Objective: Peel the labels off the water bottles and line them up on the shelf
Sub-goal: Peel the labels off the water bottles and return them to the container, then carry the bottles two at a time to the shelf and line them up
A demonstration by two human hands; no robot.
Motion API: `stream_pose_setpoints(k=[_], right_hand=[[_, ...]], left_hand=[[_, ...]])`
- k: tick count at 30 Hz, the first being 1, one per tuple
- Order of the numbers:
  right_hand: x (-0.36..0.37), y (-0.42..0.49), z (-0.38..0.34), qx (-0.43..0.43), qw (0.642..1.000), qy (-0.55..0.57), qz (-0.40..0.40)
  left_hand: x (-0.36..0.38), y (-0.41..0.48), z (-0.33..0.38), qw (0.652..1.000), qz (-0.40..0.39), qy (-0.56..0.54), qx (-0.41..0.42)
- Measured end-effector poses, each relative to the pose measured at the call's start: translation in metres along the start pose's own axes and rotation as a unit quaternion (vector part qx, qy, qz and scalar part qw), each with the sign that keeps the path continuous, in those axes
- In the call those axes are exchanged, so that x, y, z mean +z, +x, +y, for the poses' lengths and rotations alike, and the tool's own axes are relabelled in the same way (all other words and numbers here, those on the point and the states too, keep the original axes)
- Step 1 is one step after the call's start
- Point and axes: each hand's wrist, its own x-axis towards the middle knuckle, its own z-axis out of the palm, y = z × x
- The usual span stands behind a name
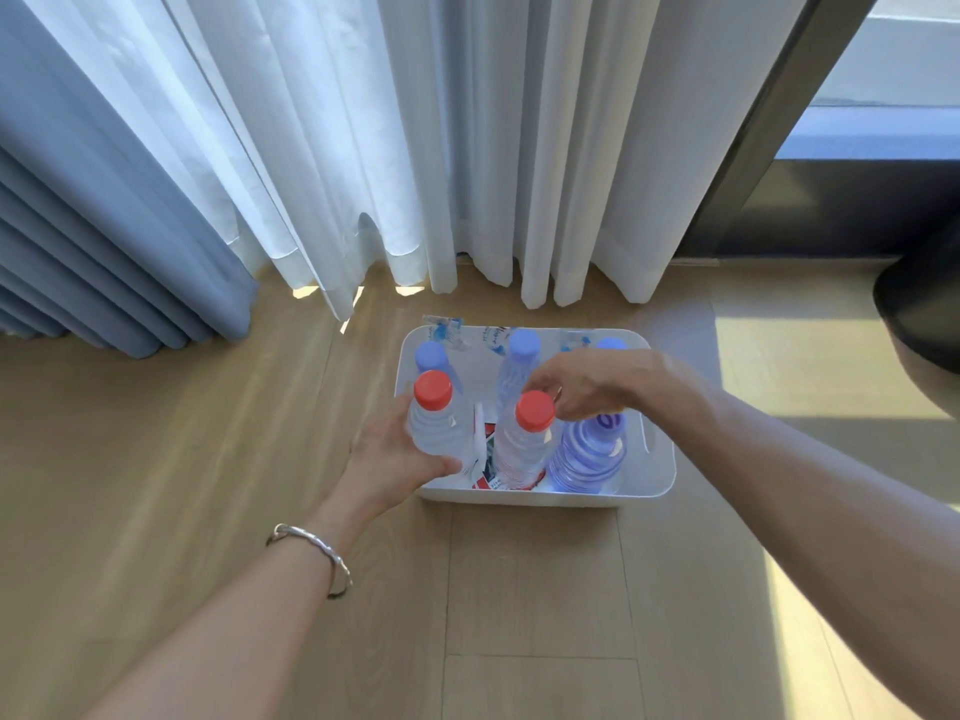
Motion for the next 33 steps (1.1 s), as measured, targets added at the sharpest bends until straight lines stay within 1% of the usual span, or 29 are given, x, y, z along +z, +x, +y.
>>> stream_pose_setpoints(k=[2,5,13,16,20,22,24,26,27,29,31,33], right_hand=[[0.004,0.000,0.001,0.005,0.998,0.017,-0.056],[0.011,-0.001,0.000,0.016,0.995,0.025,-0.091],[0.018,0.000,-0.014,-0.028,0.999,-0.015,-0.038],[0.018,-0.006,-0.017,-0.042,0.999,-0.008,-0.001],[0.007,-0.010,-0.017,-0.074,0.994,0.078,0.022],[-0.007,-0.012,-0.016,-0.093,0.985,0.142,0.042],[-0.023,-0.017,-0.014,-0.109,0.970,0.208,0.070],[-0.035,-0.020,-0.012,-0.130,0.944,0.285,0.109],[-0.039,-0.020,-0.011,-0.145,0.922,0.333,0.132],[-0.044,-0.019,-0.012,-0.183,0.862,0.441,0.170],[-0.047,-0.019,-0.018,-0.227,0.790,0.541,0.179],[-0.051,-0.023,-0.031,-0.260,0.724,0.607,0.198]], left_hand=[[0.000,-0.001,-0.003,1.000,-0.004,-0.010,0.004],[0.001,-0.002,-0.005,1.000,-0.005,-0.008,0.014],[0.002,-0.011,-0.006,0.999,0.008,-0.041,-0.005],[-0.003,-0.017,-0.004,0.999,-0.009,-0.046,0.006],[-0.027,-0.017,0.010,0.995,-0.021,-0.093,0.030],[-0.046,-0.014,0.022,0.990,-0.018,-0.135,0.041],[-0.066,-0.012,0.035,0.979,-0.026,-0.187,0.072],[-0.084,-0.012,0.046,0.964,-0.031,-0.240,0.112],[-0.092,-0.013,0.053,0.955,-0.031,-0.262,0.133],[-0.104,-0.014,0.066,0.936,-0.034,-0.307,0.166],[-0.110,-0.015,0.078,0.918,-0.054,-0.348,0.184],[-0.109,-0.017,0.088,0.899,-0.068,-0.390,0.186]])
